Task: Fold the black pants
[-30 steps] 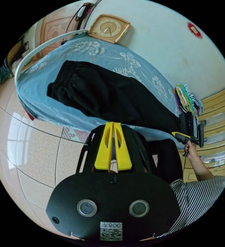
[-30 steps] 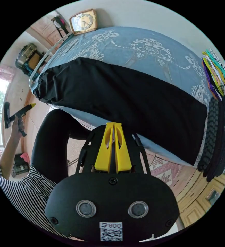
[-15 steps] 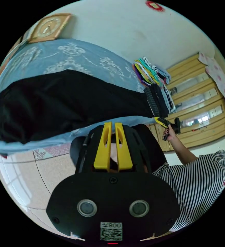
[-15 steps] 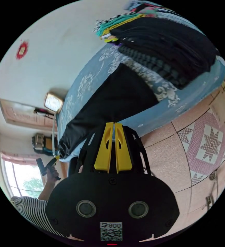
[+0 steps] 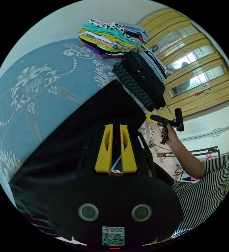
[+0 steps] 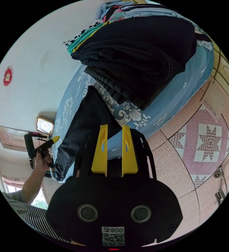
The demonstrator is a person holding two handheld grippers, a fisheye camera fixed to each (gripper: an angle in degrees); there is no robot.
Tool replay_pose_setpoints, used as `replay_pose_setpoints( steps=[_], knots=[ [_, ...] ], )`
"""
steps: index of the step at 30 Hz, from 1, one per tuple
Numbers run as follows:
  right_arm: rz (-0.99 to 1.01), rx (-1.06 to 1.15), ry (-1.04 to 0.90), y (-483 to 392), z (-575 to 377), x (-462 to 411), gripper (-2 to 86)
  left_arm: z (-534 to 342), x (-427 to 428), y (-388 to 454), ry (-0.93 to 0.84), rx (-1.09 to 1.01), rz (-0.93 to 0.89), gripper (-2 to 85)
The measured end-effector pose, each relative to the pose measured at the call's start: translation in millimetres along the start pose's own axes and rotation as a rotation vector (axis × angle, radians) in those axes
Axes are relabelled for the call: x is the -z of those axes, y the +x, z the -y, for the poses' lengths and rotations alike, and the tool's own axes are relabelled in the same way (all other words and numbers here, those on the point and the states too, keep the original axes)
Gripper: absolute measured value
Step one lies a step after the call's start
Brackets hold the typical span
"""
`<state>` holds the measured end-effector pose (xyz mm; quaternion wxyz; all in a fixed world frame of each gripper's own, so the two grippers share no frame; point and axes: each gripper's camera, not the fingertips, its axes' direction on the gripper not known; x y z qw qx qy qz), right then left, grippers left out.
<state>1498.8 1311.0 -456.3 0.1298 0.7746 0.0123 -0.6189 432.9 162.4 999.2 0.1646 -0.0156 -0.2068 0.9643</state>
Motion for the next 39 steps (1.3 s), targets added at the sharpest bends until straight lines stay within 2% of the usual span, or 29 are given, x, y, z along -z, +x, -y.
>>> replay_pose_setpoints(
  steps=[11, 20, 23, 30, 39],
  knots=[
    [-0.044, 0.008, -0.055, 12, 22, -6, 8.3, 208, -185, -5, -0.136, -0.169, 0.1, 8.1],
    [-0.108, 0.048, -0.078, -11, 22, -11, 8.0, 283, -285, -8, -0.221, -0.284, 0.172, 7.3],
    [-0.113, 0.053, -0.081, -19, 19, -13, 7.2, 285, -296, -12, -0.24, -0.331, 0.147, 3.3],
    [-0.049, 0.068, -0.08, -46, 9, -12, 3.8, 288, -287, -24, -0.212, -0.307, 0.138, 0.9],
    [0.116, 0.226, 0.016, -136, -29, 31, 3.0, 266, -182, -43, -0.082, -0.381, 0.09, 0.5]
  ],
)
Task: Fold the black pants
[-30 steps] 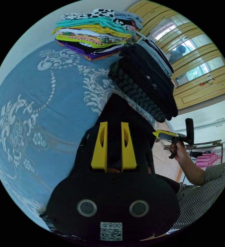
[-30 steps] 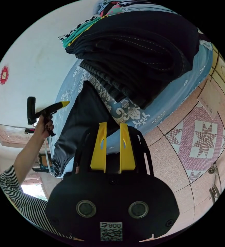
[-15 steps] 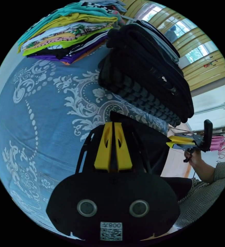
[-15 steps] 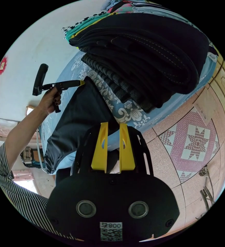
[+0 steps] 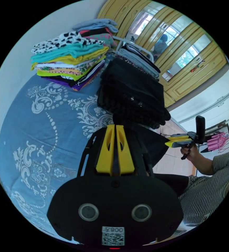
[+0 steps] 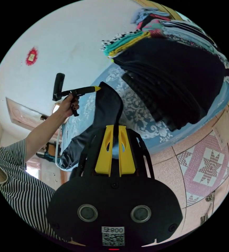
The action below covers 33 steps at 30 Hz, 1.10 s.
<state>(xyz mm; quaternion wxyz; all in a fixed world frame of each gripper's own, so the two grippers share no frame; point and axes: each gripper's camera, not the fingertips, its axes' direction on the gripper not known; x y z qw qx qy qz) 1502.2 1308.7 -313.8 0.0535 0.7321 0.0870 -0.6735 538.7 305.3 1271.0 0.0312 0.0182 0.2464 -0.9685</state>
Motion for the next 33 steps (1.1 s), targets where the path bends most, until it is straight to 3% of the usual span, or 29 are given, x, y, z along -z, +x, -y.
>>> replay_pose_setpoints(
  steps=[6, 12, 20, 33],
  knots=[
    [0.132, 0.191, 0.01, -109, -25, -3, 2.8, -73, 93, -27, 0.091, -0.011, -0.01, 0.6],
    [0.286, 0.377, -0.099, -230, -55, -52, 2.7, -175, 182, -64, 0.154, 0.015, 0.002, 0.7],
    [0.403, 0.582, -0.407, -403, -119, -220, 2.8, -341, 261, -140, 0.163, 0.202, 0.029, 0.7],
    [0.373, 0.697, -0.734, -545, -201, -438, 3.0, -541, 312, -230, 0.172, 0.48, -0.006, 0.7]
  ],
)
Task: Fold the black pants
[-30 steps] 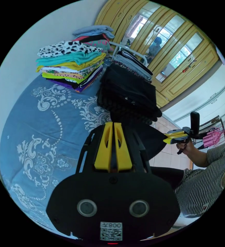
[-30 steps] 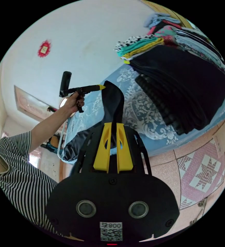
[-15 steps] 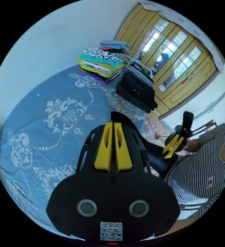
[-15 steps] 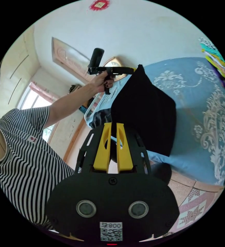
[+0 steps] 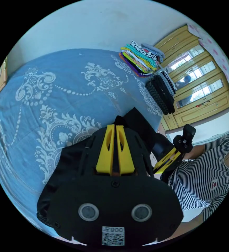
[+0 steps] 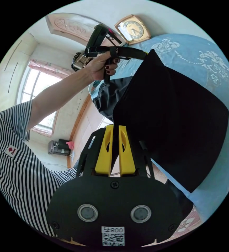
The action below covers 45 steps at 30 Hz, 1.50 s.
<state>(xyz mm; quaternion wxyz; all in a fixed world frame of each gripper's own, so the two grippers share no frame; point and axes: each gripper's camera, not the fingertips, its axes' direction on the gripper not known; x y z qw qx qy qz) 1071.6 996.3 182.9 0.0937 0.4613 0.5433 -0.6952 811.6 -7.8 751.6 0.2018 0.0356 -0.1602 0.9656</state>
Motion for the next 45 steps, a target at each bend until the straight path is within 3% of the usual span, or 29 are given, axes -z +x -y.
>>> replay_pose_setpoints(
  steps=[10, 16, 20, 22, 27, 31, 37, 40, 45],
  knots=[
    [-0.011, 0.005, -0.204, 2, 66, -137, 4.5, -75, 53, -65, -0.004, 0.195, 0.109, 0.2],
    [0.034, -0.018, -0.221, 11, 77, -180, 5.4, -123, 76, -44, 0.14, 0.231, -0.04, 0.1],
    [0.089, -0.02, -0.186, 12, 83, -188, 4.6, -135, 48, -18, 0.009, 0.222, 0.039, 0.1],
    [0.123, -0.004, -0.184, 7, 85, -189, 4.1, -141, 35, -17, -0.078, 0.229, 0.107, 0.1],
    [0.056, 0.031, -0.117, 2, 72, -164, 2.0, -153, 65, 4, 0.022, 0.267, 0.104, 0.0],
    [-0.088, -0.128, -0.103, 51, 51, -164, 0.6, -161, 66, 32, -0.03, 0.248, 0.188, 0.1],
    [-0.051, -0.154, -0.142, 82, 40, -179, 0.4, -166, 77, 73, -0.036, 0.255, 0.233, 0.3],
    [-0.089, -0.145, -0.088, 82, 15, -149, 0.8, -172, 87, 115, 0.028, 0.197, 0.144, 0.9],
    [-0.124, -0.321, 0.134, 133, -72, -57, 3.5, -180, 73, 191, 0.043, 0.093, 0.018, 3.8]
  ],
)
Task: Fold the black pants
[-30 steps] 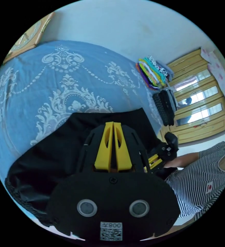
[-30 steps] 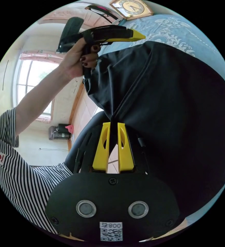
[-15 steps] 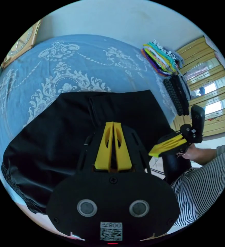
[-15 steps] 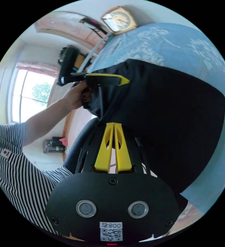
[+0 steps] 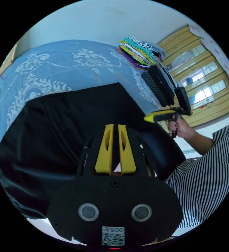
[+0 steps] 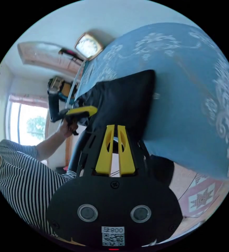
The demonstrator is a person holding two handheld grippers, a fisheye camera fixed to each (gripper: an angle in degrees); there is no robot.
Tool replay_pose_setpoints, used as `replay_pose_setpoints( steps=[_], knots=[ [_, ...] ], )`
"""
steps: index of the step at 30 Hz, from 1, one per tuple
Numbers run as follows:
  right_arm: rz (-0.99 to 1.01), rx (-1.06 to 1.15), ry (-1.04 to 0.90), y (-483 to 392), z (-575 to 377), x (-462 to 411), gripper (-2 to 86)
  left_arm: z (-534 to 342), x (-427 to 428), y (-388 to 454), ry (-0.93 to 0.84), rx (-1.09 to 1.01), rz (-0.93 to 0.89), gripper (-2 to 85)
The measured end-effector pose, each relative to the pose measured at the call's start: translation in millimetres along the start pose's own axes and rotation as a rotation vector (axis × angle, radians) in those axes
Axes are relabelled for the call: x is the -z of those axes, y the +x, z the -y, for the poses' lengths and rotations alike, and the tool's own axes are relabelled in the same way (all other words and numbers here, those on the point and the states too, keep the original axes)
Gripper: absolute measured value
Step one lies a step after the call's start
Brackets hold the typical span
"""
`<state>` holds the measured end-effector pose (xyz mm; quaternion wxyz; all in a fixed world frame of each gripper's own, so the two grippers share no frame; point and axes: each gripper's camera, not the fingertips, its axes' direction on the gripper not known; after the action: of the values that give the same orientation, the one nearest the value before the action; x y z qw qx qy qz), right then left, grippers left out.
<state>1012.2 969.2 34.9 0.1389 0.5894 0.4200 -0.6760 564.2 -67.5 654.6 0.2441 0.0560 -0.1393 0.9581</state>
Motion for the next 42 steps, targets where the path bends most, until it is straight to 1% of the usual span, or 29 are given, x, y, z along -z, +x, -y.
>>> replay_pose_setpoints(
  steps=[2, 6, 8, 11, 14, 18, 19, 20, 22, 24, 26, 29, 33, 37, 39, 42],
  knots=[
    [-0.007, -0.113, 0.066, 51, -22, 30, 5.9, -3, -13, 36, -0.021, -0.033, -0.021, 6.5],
    [0.02, -0.205, 0.04, 105, -31, 26, 7.6, -2, -30, 86, -0.053, -0.063, -0.052, 9.6],
    [0.091, -0.229, -0.009, 128, -30, 6, 6.8, 1, -36, 122, -0.06, -0.101, -0.012, 11.4],
    [0.21, -0.249, 0.001, 151, -34, -1, 5.5, 8, -46, 168, -0.08, -0.173, 0.051, 13.1],
    [0.29, -0.22, 0.026, 163, -41, 5, 3.8, 15, -63, 213, -0.111, -0.248, 0.13, 13.9],
    [0.372, -0.173, 0.024, 167, -42, 4, 1.7, 21, -79, 257, -0.114, -0.28, 0.265, 11.6],
    [0.415, -0.146, 0.015, 166, -40, 1, 1.5, 23, -83, 266, -0.129, -0.27, 0.31, 8.4],
    [0.431, -0.119, -0.005, 164, -38, -3, 1.6, 23, -84, 275, -0.127, -0.267, 0.318, 5.9],
    [0.386, -0.099, -0.013, 164, -37, -2, 2.2, 23, -81, 284, -0.107, -0.238, 0.332, 4.0],
    [0.35, -0.105, 0.028, 173, -38, 9, 3.3, 23, -78, 291, -0.106, -0.227, 0.319, 3.3],
    [0.291, -0.151, 0.098, 200, -37, 26, 5.5, 22, -72, 301, -0.09, -0.215, 0.3, 2.8],
    [0.238, -0.199, 0.126, 235, -20, 35, 7.6, 21, -62, 314, -0.061, -0.207, 0.279, 2.5],
    [0.221, -0.221, 0.098, 264, 21, 23, 9.3, 22, -49, 328, -0.032, -0.193, 0.255, 2.4],
    [0.27, -0.237, 0.066, 284, 65, 0, 10.1, 24, -35, 337, -0.005, -0.175, 0.22, 2.4],
    [0.263, -0.24, 0.038, 289, 78, -9, 9.7, 25, -30, 340, 0.003, -0.166, 0.205, 2.5],
    [0.268, -0.25, -0.019, 296, 92, -26, 6.0, 26, -24, 346, 0.008, -0.16, 0.185, 3.0]
  ],
)
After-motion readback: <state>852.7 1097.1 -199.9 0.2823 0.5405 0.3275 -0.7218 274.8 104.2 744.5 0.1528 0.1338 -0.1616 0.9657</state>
